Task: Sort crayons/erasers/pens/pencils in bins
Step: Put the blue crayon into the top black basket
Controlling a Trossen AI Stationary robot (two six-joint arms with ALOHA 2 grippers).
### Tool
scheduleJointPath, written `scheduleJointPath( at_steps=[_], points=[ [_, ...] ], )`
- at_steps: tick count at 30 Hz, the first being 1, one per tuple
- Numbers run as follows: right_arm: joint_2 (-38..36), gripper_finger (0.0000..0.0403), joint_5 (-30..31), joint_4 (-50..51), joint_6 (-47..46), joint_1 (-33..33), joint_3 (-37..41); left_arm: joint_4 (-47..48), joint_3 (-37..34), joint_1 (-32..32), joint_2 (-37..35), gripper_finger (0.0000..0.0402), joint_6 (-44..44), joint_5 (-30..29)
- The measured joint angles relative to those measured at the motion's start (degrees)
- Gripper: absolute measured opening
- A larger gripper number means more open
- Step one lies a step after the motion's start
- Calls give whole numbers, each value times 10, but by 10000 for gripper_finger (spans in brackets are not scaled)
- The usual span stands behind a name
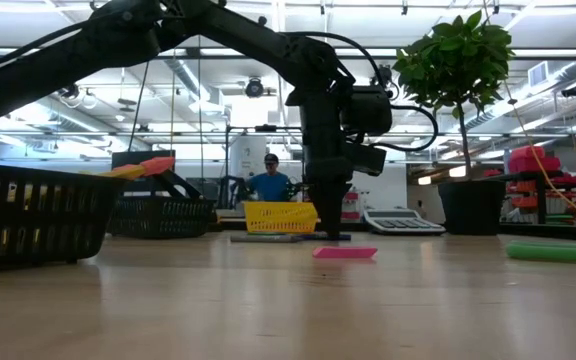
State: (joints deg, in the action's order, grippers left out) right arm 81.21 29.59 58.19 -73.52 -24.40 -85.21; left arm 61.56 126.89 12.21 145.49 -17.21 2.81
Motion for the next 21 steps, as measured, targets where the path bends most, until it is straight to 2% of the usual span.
scheduleJointPath(
  at_steps=[17, 21],
  points=[
    [-2, 133, -1, 1, 6, 0, 0, -6, -1, -15, 1, 172, -17, -7],
    [-15, 133, -29, 42, 21, 0, -15, -4, 0, -14, 1, 167, -15, -7]
  ],
)
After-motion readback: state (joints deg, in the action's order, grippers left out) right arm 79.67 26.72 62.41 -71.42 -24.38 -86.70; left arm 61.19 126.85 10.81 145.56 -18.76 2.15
